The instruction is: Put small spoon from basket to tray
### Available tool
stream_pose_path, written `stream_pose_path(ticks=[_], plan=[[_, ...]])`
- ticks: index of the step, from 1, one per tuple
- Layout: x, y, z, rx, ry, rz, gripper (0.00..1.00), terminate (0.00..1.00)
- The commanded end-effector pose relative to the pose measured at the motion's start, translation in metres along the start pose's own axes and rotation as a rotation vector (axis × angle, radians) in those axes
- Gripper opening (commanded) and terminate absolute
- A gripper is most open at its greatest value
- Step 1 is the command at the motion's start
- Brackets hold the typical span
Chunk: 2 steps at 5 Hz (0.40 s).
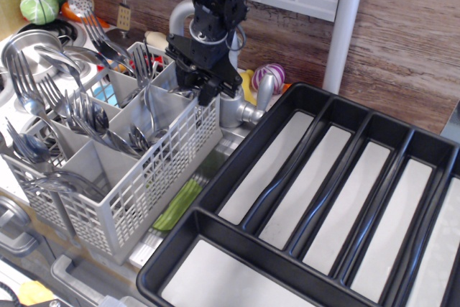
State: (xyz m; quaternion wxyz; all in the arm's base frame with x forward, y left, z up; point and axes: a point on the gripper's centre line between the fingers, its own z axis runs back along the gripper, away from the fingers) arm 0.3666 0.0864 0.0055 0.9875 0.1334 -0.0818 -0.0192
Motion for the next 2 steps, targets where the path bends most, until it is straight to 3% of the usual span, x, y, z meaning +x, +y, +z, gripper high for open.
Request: stream_pose_path(ticks=[1, 2], plan=[[0.0168, 0.0084, 0.0234, 0.000, -0.010, 0.009, 0.00, 0.00], [0.0203, 0.0085, 0.0313, 0.020, -0.012, 0.002, 0.00, 0.00]])
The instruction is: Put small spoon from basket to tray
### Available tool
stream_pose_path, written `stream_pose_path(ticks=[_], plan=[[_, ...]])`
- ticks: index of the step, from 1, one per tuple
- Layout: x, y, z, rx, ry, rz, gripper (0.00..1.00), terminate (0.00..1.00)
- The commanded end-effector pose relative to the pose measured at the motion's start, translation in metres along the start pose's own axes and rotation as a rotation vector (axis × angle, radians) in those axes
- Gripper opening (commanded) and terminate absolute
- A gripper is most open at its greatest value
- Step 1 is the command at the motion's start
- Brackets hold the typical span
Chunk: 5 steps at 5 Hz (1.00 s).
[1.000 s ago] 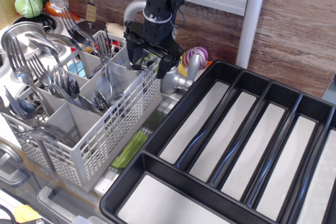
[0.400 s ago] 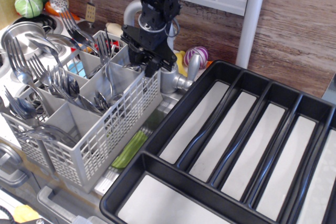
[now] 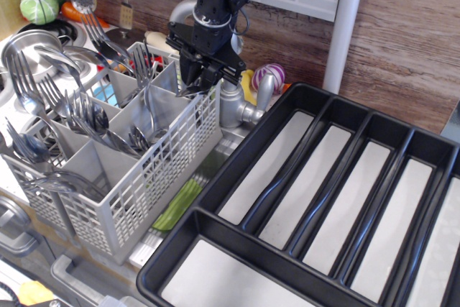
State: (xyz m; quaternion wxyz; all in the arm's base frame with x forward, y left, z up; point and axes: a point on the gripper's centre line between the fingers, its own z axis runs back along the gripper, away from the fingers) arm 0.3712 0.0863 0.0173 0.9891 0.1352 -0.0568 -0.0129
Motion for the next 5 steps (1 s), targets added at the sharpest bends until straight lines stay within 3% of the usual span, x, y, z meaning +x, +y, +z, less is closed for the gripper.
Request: stream_pose_path(ticks=[1, 2, 3, 4, 5], plan=[[0.013, 0.005, 0.027, 0.029, -0.054, 0.004, 0.00, 0.00], [0.017, 0.000, 0.055, 0.098, 0.009, -0.003, 0.00, 0.00], [0.020, -0.009, 0.088, 0.208, 0.052, -0.020, 0.00, 0.00], [0.025, -0.021, 0.122, 0.248, 0.095, -0.031, 0.00, 0.00], [0.028, -0.024, 0.130, 0.203, 0.125, 0.010, 0.00, 0.00]])
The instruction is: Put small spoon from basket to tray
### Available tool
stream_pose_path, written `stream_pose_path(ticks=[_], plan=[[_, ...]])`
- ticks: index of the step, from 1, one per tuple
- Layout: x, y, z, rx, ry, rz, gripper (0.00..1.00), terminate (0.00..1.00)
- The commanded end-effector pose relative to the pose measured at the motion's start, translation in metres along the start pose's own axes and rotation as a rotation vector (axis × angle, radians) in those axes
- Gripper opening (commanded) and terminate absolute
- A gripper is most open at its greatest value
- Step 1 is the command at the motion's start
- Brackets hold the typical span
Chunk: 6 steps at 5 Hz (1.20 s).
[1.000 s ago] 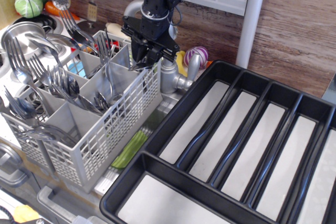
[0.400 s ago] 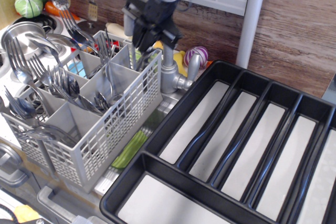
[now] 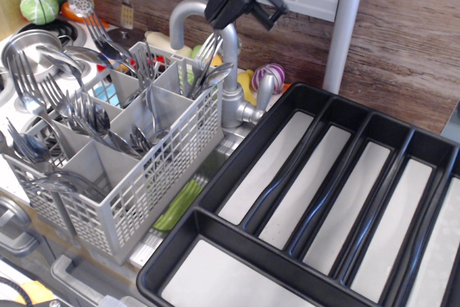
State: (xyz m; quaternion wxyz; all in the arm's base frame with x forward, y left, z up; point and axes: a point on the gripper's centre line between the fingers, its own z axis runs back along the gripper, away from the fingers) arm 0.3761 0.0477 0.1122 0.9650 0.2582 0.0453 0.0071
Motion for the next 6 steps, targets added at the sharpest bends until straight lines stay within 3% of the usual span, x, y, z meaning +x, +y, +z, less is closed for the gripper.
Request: stream_pose_path(ticks=[1, 2, 3, 4, 6], plan=[[0.005, -0.004, 0.049, -0.144, 0.005, 0.091, 0.00, 0.00], [0.004, -0.009, 0.056, -0.182, 0.062, 0.134, 0.00, 0.00], [0.008, -0.008, 0.081, -0.125, 0.079, 0.140, 0.00, 0.00], [0.012, -0.012, 0.095, -0.110, 0.074, 0.142, 0.00, 0.00], [-0.004, -0.020, 0.049, -0.155, 0.031, 0.100, 0.00, 0.00]])
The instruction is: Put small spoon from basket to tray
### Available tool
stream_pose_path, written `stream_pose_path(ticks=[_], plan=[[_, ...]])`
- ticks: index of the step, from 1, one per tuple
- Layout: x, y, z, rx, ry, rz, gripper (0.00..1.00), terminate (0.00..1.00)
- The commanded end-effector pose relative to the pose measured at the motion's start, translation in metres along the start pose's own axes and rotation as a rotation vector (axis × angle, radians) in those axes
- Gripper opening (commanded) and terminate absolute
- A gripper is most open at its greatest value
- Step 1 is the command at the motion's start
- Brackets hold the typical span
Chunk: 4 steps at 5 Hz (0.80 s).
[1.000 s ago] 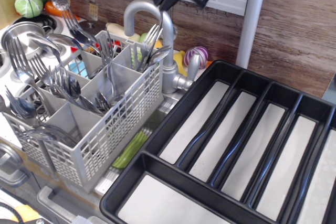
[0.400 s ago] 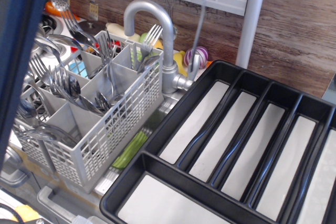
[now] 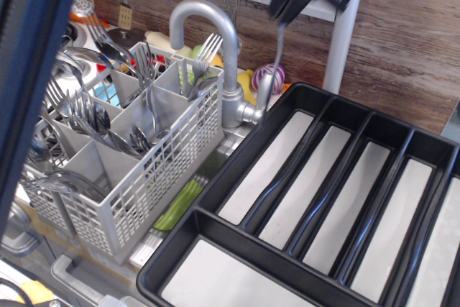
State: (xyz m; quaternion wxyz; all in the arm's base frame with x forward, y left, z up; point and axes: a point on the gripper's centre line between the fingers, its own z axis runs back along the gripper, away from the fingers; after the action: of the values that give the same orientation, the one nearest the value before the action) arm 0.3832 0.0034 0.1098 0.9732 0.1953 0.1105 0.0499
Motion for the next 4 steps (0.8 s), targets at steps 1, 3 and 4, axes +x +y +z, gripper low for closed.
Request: stream_pose_path(ticks=[1, 3, 4], plan=[[-0.019, 0.017, -0.001, -0.085, -0.114, 0.042, 0.00, 0.00], [-0.034, 0.013, -0.061, -0.197, -0.113, 0.040, 0.00, 0.00], [-0.041, 0.009, -0.083, -0.257, -0.096, 0.048, 0.00, 0.00]])
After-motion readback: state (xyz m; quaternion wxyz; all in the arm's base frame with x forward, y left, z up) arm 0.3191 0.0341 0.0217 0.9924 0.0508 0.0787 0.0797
